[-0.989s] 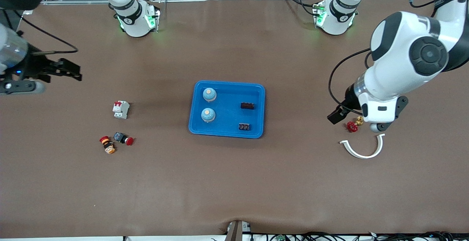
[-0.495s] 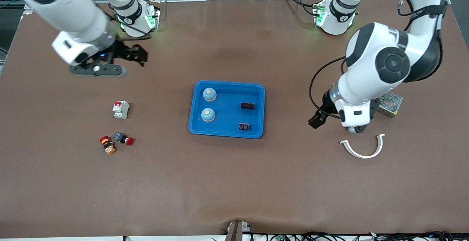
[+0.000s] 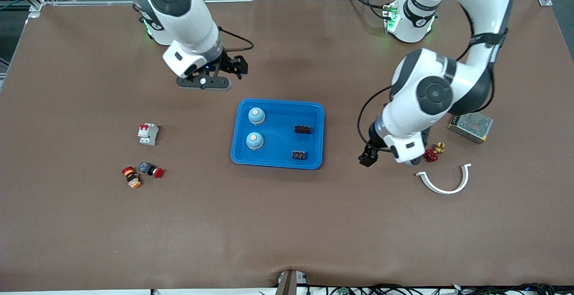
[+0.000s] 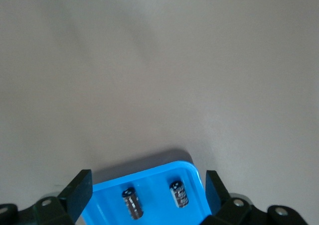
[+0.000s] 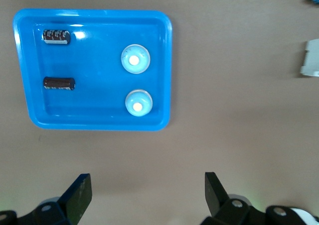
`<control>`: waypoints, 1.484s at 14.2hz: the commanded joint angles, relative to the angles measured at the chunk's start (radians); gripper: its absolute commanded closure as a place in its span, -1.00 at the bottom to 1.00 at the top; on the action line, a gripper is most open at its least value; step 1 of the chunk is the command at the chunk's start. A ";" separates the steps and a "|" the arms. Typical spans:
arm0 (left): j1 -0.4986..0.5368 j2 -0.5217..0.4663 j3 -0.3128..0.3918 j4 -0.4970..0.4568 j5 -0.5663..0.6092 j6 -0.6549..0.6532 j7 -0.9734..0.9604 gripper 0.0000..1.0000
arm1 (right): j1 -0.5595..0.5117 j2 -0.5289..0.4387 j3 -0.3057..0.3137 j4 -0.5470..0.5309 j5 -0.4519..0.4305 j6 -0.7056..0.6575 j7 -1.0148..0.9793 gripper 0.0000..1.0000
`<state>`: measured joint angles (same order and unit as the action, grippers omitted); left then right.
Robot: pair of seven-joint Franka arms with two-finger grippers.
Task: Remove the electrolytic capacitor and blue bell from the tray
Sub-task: 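Lower the left gripper to a capacitor while the right gripper reaches a bell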
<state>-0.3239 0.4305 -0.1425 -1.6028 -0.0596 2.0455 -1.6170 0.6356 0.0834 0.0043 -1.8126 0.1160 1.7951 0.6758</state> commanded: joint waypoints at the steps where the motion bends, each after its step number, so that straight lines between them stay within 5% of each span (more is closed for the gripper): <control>1: -0.029 0.046 0.001 0.011 0.037 0.065 -0.139 -1.00 | 0.059 -0.001 -0.015 -0.080 0.022 0.102 0.060 -1.00; 21: -0.244 0.336 0.012 0.185 0.050 0.231 -0.415 -1.00 | 0.139 0.263 -0.018 -0.177 -0.038 0.472 0.163 -1.00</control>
<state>-0.5549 0.7318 -0.1397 -1.4660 -0.0341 2.2719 -2.0084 0.7617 0.3221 -0.0050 -1.9897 0.0979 2.2391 0.8065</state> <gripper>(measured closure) 0.000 0.000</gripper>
